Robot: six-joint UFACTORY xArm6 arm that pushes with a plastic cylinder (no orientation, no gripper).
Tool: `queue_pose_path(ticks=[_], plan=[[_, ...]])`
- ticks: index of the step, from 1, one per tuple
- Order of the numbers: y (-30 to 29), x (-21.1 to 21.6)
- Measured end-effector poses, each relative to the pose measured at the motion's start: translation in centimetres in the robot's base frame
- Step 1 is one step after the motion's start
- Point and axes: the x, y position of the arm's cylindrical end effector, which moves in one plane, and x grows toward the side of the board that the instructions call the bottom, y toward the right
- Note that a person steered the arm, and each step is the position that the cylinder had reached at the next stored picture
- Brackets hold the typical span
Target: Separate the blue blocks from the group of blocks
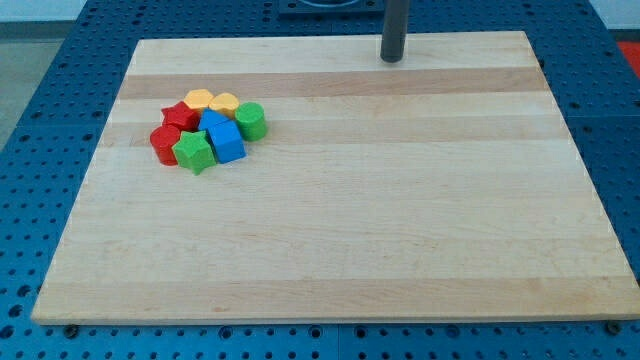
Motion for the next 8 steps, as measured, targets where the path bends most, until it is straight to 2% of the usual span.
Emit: queue_pose_path(ticks=[1,2,3,6,8], plan=[[0.6,3.0],[-0.2,8.4],[-4.3,13.4],[-14.4,19.2],[-18.5,19.2]])
